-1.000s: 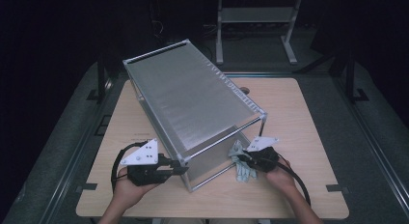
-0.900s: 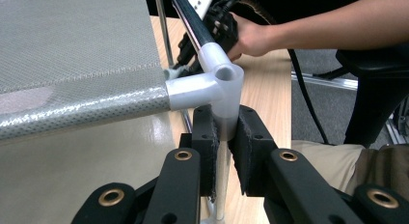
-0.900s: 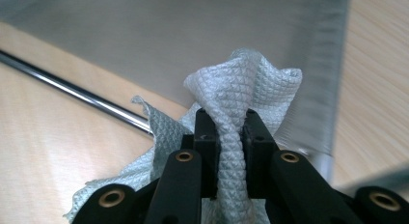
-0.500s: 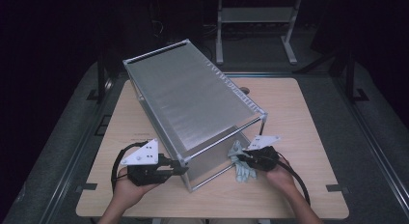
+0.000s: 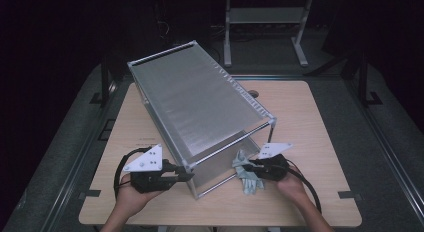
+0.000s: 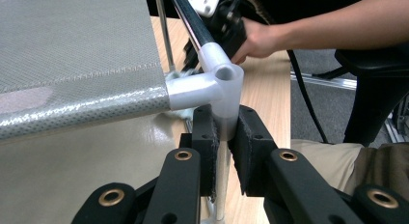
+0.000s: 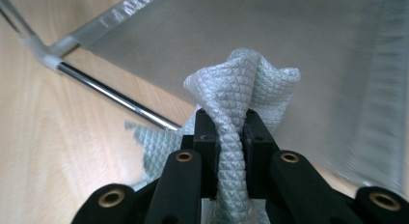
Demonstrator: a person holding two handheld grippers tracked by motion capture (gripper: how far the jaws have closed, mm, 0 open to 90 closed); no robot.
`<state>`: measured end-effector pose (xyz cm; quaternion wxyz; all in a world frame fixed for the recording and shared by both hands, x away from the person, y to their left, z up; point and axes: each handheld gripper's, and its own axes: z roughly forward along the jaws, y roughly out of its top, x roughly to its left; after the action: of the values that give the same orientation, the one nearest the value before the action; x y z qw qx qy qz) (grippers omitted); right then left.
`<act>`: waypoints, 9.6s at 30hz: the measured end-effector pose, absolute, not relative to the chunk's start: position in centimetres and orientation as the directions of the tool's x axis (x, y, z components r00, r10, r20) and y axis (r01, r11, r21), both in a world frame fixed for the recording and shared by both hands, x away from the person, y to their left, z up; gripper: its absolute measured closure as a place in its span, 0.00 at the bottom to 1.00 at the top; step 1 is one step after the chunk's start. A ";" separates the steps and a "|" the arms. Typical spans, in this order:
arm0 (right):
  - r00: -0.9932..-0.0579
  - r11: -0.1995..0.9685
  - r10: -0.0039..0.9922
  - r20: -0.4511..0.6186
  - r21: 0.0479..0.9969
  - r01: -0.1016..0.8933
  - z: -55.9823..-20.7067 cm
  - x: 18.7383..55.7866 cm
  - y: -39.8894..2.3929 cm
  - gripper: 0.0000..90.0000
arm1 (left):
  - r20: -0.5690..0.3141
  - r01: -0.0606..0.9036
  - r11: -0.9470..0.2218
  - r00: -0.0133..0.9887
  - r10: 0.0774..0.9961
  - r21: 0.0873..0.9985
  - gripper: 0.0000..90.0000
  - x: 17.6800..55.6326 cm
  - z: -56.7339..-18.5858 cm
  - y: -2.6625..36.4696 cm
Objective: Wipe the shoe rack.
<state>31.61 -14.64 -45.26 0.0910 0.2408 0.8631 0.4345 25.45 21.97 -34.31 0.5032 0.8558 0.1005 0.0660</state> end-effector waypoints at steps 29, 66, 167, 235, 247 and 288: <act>-0.830 0.483 0.558 -0.013 0.818 0.312 -37.1 32.4 -21.4 0.89 | 0.019 0.100 -0.478 0.971 0.238 0.873 0.88 24.9 -34.3 23.2; -0.805 0.440 0.592 -0.047 0.855 0.273 -33.4 33.9 -20.4 0.88 | 0.030 0.071 -0.504 0.981 0.190 0.861 0.88 24.7 -34.0 22.1; -0.962 0.437 0.247 0.121 0.872 0.221 -37.2 25.3 -23.8 0.87 | 0.011 0.230 -0.406 0.859 0.512 0.885 0.78 29.3 -34.0 34.6; -0.842 0.442 0.531 0.100 0.815 0.375 -36.3 34.2 -26.3 0.87 | -0.026 0.346 -0.462 0.822 0.569 0.817 0.90 34.9 -35.3 38.0; -0.813 0.414 0.567 0.135 0.806 0.423 -36.4 34.7 -27.0 0.76 | -0.045 0.357 -0.449 0.820 0.570 0.819 0.87 34.9 -35.3 38.0; -0.767 0.342 0.605 0.213 0.801 0.492 -40.7 27.7 -30.2 0.64 | -0.087 0.344 -0.432 0.854 0.512 0.834 0.77 29.0 -38.0 36.9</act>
<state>27.73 -30.17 -40.74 0.0610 0.3358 0.8168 0.4652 29.02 36.94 -37.98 0.4684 0.8413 0.2544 0.0897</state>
